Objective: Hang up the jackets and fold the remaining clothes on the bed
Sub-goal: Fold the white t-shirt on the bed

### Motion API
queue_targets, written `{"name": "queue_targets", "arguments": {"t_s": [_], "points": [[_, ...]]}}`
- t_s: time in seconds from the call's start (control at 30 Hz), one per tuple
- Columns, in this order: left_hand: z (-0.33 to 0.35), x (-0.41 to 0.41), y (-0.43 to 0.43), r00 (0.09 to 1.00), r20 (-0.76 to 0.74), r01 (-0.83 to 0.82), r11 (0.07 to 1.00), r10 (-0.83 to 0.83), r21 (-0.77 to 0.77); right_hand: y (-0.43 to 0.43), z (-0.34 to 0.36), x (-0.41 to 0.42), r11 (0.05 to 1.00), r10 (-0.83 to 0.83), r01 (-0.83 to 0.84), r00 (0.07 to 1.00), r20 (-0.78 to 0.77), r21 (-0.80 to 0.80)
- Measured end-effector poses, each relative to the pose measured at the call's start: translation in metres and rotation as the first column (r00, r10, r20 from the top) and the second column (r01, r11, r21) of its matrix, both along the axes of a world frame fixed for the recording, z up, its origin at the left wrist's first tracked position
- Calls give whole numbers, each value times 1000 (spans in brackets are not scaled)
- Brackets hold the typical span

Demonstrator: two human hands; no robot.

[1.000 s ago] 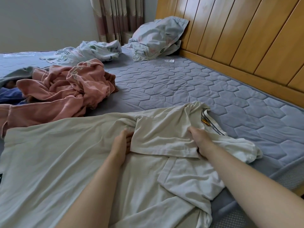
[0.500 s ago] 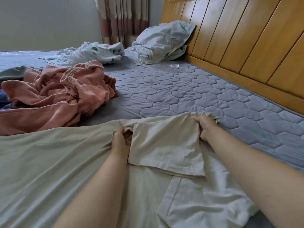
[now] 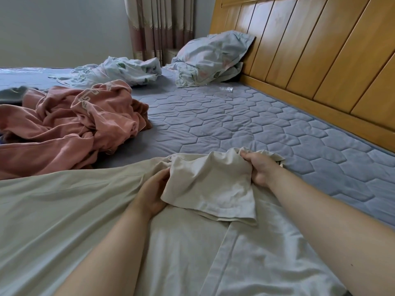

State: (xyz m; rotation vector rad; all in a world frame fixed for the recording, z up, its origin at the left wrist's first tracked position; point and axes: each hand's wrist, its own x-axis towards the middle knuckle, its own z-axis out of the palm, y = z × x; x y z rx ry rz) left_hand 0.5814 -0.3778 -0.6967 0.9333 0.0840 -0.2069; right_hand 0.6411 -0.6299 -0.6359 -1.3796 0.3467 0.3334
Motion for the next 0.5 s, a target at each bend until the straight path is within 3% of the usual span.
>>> {"name": "queue_targets", "arguments": {"t_s": [0.13, 0.2, 0.37, 0.5], "points": [[4, -3, -4, 995, 62, 86, 992, -80, -94, -9, -2, -1, 974, -104, 102, 995, 0, 202], [7, -3, -3, 994, -5, 112, 988, -113, -110, -11, -2, -5, 970, -36, 36, 999, -4, 239], [0, -7, 1, 979, -48, 198, 980, -199, -28, -7, -2, -16, 976, 212, -210, 977, -18, 53], [-5, -15, 7, 968, 111, 234, 970, -226, -63, -10, 1, -21, 971, 7, -8, 1000, 5, 241]]}}
